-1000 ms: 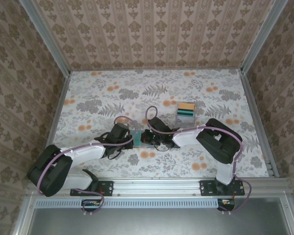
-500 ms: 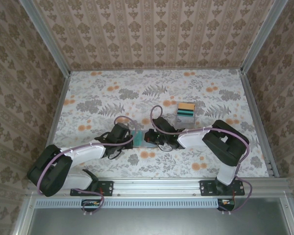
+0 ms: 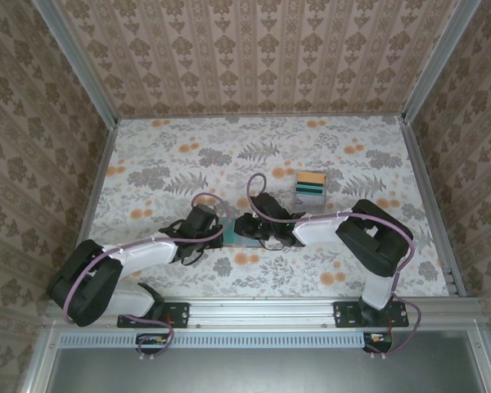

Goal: Take the credit cards out of the card holder

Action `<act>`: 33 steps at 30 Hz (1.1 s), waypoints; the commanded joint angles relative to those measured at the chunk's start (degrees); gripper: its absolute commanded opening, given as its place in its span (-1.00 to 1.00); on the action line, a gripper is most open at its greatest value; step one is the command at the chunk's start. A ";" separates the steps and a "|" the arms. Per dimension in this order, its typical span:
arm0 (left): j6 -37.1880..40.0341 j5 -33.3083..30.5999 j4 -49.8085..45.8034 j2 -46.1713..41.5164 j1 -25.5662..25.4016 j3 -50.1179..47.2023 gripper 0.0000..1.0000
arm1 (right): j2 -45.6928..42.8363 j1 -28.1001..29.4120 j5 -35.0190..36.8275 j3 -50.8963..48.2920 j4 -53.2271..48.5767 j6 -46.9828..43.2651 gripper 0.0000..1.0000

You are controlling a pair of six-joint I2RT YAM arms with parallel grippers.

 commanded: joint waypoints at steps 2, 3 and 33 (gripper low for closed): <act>-0.46 1.35 -4.11 1.77 -0.25 -0.60 -1.00 | 2.44 0.34 -1.06 1.84 -1.35 -0.63 -0.62; -0.44 1.34 -4.24 1.76 -0.28 -0.52 -1.00 | 2.74 0.38 -0.87 2.07 -1.74 -0.63 -0.62; -0.03 1.97 -4.01 2.48 -0.75 0.10 -1.00 | 4.53 0.67 -2.32 2.51 -0.92 -0.16 -0.69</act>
